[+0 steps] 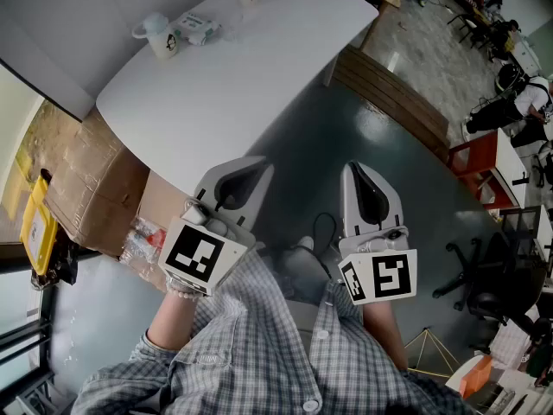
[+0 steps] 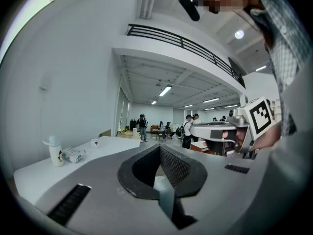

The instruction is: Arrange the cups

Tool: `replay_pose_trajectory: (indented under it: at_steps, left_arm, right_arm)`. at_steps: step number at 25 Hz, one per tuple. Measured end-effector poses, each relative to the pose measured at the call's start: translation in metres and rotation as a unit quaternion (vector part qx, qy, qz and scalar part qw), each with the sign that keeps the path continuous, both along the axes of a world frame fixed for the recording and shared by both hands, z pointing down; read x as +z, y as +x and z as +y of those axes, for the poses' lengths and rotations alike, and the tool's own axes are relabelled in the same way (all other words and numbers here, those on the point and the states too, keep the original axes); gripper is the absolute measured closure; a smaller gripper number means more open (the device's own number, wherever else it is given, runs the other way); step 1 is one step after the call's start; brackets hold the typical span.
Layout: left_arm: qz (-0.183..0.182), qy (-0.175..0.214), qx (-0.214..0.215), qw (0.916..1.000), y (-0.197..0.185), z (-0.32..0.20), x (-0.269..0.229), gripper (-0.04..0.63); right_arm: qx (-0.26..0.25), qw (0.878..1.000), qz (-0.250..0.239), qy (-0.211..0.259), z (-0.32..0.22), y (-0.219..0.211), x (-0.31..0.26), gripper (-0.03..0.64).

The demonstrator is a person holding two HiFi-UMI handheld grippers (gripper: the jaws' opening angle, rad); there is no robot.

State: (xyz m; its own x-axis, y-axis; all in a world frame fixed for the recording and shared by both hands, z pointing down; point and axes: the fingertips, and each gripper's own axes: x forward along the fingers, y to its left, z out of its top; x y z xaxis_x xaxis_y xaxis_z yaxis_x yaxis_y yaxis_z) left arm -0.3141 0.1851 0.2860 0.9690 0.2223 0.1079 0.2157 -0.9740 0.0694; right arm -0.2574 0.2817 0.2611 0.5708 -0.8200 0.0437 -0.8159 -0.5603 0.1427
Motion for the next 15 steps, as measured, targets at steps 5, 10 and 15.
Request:
replay_pose_trajectory:
  at_steps: [5, 10, 15]
  left_arm:
    - [0.002, -0.002, 0.0, 1.0, 0.0, -0.004, 0.0, 0.587]
    - [0.003, -0.007, 0.005, 1.0, 0.001, -0.003, 0.001, 0.588]
    - [0.0, -0.009, 0.019, 0.9998, 0.005, 0.002, 0.002, 0.588]
  right_arm:
    - [0.0, 1.0, 0.004, 0.0, -0.005, -0.001, -0.002, 0.594]
    - [0.005, 1.0, 0.005, -0.007, -0.003, -0.003, -0.001, 0.594]
    - [0.021, 1.0, -0.004, -0.003, 0.006, -0.001, 0.002, 0.594]
